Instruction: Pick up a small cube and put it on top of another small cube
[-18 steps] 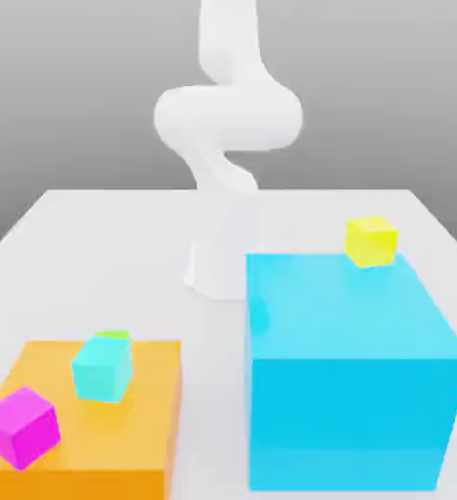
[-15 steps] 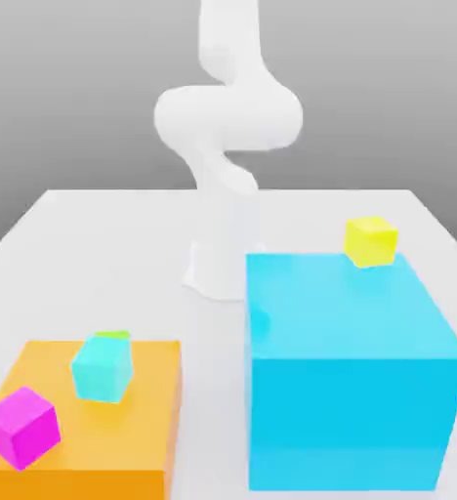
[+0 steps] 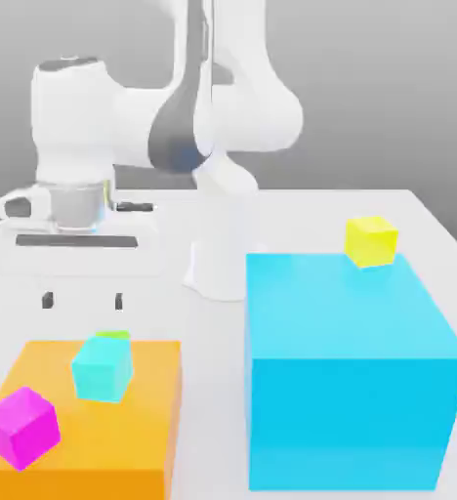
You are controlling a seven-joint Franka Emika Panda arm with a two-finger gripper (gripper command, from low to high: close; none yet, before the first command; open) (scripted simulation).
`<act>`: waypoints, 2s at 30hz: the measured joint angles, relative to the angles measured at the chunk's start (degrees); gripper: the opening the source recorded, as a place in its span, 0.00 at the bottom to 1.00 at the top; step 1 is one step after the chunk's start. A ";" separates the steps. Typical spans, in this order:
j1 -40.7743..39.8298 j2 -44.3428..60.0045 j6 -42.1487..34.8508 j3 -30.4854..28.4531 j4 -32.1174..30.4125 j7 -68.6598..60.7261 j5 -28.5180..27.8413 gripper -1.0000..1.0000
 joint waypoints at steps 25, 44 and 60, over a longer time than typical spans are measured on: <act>-12.86 20.35 14.86 22.44 2.98 -32.66 42.02 0.50; -5.01 14.39 10.02 10.89 2.06 -23.47 29.01 0.00; -8.12 2.74 1.67 7.28 -1.46 -4.30 3.21 0.00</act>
